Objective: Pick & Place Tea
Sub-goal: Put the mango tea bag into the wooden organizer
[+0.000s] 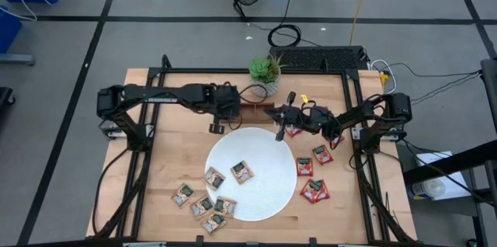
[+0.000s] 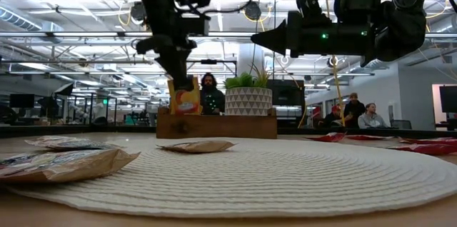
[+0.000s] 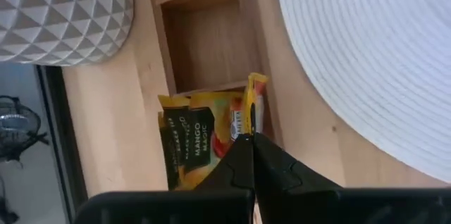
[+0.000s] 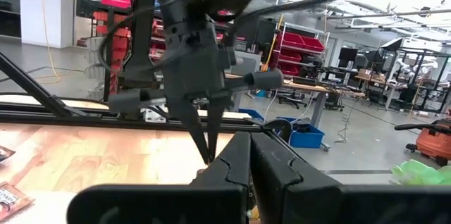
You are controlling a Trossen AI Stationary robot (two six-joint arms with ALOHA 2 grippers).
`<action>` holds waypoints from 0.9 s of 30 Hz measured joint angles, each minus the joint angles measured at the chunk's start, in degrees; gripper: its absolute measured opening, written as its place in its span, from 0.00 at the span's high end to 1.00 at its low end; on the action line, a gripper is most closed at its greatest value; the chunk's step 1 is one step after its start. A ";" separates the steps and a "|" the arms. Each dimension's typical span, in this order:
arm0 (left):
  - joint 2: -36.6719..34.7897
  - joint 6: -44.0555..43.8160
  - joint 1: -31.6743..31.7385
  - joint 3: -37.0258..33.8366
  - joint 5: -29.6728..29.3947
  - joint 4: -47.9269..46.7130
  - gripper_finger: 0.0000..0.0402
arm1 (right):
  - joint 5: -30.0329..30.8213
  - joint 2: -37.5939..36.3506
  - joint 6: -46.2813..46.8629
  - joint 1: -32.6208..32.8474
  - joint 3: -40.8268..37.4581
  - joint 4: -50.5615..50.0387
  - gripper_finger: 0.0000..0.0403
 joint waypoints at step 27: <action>1.28 -1.43 2.87 0.71 0.09 -0.97 1.00 | -0.02 0.00 0.00 -0.02 0.00 -0.70 1.00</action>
